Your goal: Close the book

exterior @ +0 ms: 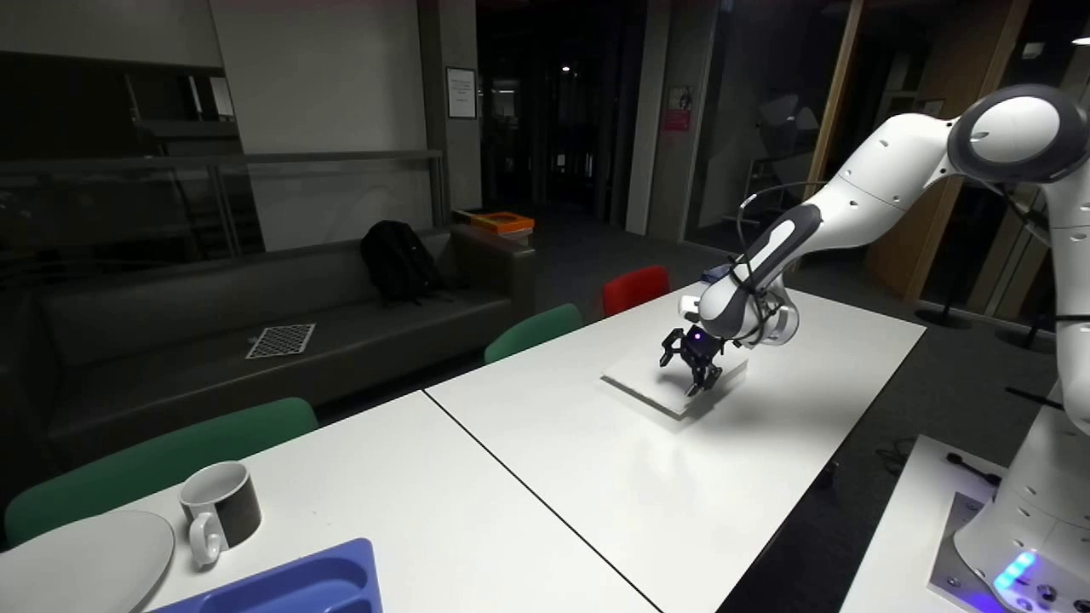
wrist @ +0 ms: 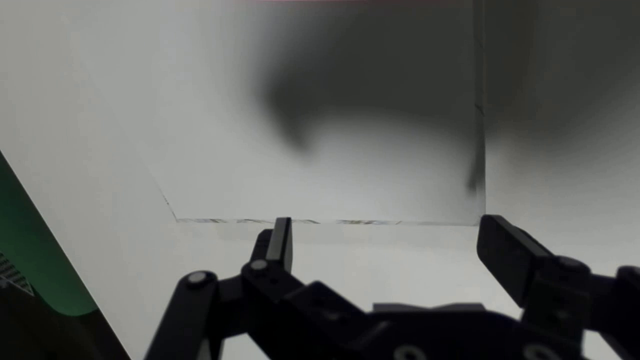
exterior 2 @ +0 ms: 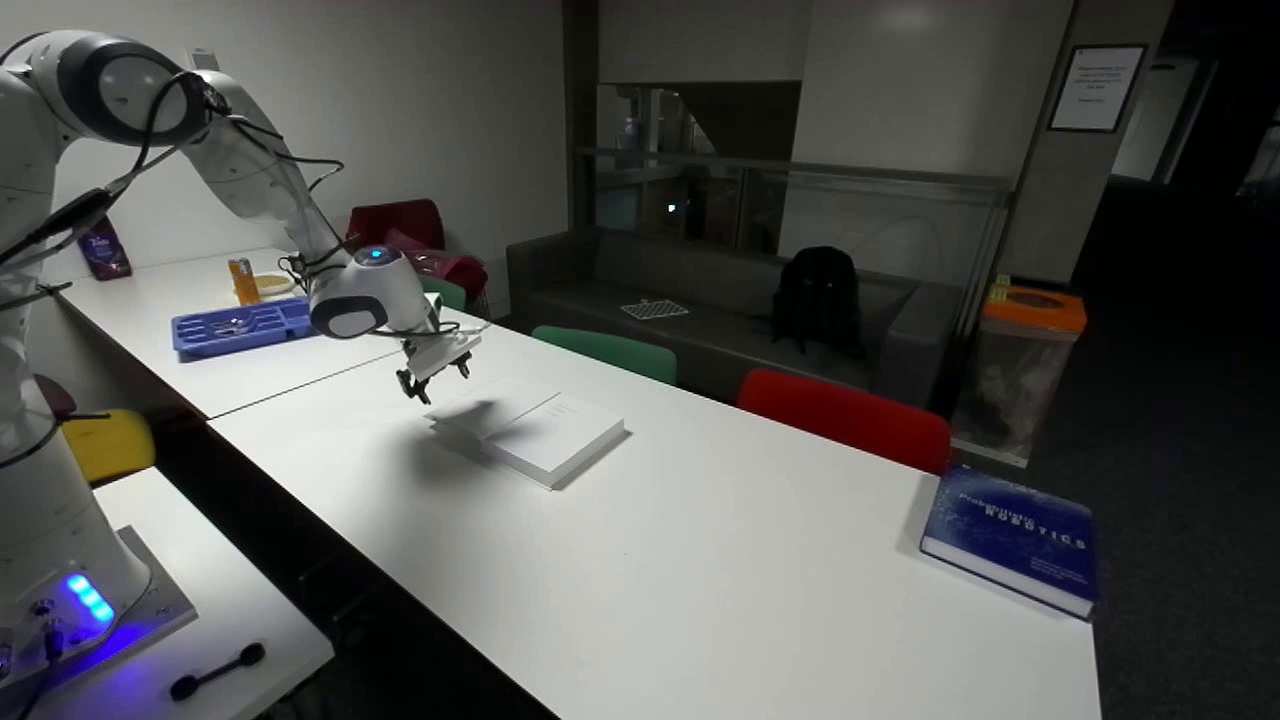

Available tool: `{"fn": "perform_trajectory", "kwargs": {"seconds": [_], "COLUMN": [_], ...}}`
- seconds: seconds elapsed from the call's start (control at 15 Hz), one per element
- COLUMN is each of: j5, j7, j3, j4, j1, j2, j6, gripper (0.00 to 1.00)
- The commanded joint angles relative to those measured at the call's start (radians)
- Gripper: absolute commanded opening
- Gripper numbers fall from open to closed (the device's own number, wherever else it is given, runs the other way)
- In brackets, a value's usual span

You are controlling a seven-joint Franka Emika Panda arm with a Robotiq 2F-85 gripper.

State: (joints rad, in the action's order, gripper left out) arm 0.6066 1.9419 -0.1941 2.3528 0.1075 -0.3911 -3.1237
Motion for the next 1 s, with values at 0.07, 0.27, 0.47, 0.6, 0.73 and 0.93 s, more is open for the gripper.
{"fn": "perform_trajectory", "kwargs": {"seconds": [0.07, 0.27, 0.47, 0.6, 0.73, 0.93], "j5": [0.012, 0.014, 0.004, -0.001, -0.009, -0.013], "j7": [0.057, 0.062, 0.070, 0.064, 0.055, 0.041], "j3": [-0.058, -0.092, -0.124, -0.133, -0.125, -0.107], "j4": [-0.039, -0.072, -0.088, -0.088, -0.075, -0.063], "j1": [0.073, 0.126, 0.174, 0.193, 0.194, 0.178], "j2": [-0.062, -0.103, -0.135, -0.144, -0.140, -0.134], "j6": [-0.058, -0.049, -0.048, -0.042, -0.030, -0.029], "gripper": [1.00, 1.00, 1.00, 1.00, 1.00, 1.00]}}
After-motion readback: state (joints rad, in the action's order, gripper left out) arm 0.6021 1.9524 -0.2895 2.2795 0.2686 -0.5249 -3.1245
